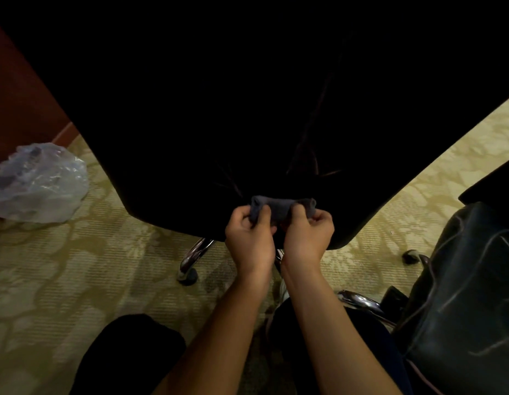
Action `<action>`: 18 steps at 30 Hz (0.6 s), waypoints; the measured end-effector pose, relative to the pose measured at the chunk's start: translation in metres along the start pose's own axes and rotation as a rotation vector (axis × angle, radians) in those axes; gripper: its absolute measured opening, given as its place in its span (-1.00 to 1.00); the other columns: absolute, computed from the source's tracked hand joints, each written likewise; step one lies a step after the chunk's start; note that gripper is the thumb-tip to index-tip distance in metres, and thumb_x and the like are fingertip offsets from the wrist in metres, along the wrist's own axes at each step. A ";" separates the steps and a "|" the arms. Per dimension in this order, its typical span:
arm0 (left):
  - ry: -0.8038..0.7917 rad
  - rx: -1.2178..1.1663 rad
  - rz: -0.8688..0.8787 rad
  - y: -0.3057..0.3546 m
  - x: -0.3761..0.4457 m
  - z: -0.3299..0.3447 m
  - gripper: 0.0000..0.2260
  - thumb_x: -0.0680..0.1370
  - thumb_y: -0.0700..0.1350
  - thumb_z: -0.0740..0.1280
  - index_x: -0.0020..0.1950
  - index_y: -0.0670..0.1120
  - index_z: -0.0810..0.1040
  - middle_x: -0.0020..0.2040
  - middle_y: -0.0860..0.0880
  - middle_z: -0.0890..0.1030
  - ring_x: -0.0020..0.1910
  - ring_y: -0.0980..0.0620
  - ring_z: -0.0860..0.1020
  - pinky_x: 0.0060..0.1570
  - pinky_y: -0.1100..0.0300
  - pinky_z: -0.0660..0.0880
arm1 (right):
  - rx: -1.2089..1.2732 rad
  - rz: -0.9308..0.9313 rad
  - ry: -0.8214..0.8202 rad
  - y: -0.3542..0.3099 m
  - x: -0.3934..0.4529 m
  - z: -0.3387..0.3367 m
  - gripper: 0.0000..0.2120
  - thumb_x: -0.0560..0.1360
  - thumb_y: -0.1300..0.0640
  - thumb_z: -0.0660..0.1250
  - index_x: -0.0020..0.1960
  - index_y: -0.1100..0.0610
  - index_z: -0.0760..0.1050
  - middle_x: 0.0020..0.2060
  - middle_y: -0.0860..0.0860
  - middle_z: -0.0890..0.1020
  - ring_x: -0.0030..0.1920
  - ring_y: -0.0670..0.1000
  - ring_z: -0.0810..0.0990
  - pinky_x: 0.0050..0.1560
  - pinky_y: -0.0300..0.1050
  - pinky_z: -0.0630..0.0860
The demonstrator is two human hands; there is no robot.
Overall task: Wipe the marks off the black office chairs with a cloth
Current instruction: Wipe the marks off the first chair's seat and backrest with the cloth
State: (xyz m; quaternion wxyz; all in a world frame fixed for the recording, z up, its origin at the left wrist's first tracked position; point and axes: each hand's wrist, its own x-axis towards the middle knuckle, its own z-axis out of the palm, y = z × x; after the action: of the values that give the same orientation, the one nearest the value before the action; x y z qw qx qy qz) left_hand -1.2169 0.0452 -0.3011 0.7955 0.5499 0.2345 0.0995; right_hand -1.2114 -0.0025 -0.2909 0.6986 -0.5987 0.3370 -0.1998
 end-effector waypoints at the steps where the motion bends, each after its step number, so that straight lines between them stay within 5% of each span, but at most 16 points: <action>1: 0.008 0.013 -0.018 -0.008 0.001 -0.001 -0.87 0.59 -0.26 0.35 0.12 -0.25 0.52 -0.02 -0.17 0.68 -0.03 -0.04 0.67 -0.19 0.26 0.59 | -0.024 0.013 0.024 0.006 0.001 0.000 -0.88 0.50 0.24 0.32 -0.13 0.14 0.38 -0.32 0.02 0.51 -0.30 0.00 0.51 -0.24 -0.06 0.47; 10: 0.088 -0.030 -0.224 -0.024 0.015 -0.011 -0.93 0.58 -0.30 0.33 0.05 -0.21 0.52 0.03 -0.30 0.63 -0.04 -0.14 0.64 -0.27 0.30 0.58 | -0.082 0.208 -0.004 0.021 0.001 0.009 -0.87 0.47 0.19 0.33 -0.07 0.20 0.41 -0.23 0.14 0.58 -0.21 0.15 0.60 -0.07 0.15 0.59; 14: 0.116 -0.080 -0.048 0.026 0.015 -0.015 -0.93 0.58 -0.27 0.35 0.06 -0.20 0.54 -0.04 -0.21 0.64 -0.09 -0.08 0.63 -0.31 0.34 0.57 | 0.101 0.212 -0.106 -0.013 -0.012 0.027 -0.93 0.52 0.28 0.31 -0.04 0.25 0.43 -0.25 0.13 0.56 -0.33 0.04 0.58 -0.33 -0.12 0.52; 18: 0.044 -0.102 0.137 0.068 0.011 -0.017 -0.92 0.58 -0.25 0.36 0.06 -0.18 0.54 -0.13 -0.05 0.66 -0.12 0.05 0.65 -0.23 0.30 0.58 | 0.248 0.112 -0.147 -0.047 -0.030 0.038 -0.87 0.51 0.31 0.33 -0.09 0.21 0.37 -0.26 0.16 0.56 -0.36 0.04 0.57 -0.35 -0.15 0.52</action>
State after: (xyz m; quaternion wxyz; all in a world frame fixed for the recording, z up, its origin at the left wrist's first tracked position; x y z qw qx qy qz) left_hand -1.2094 0.0895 -0.2466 0.8084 0.5211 0.2083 0.1773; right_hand -1.1995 0.0356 -0.2361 0.8001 -0.5011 0.2906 -0.1560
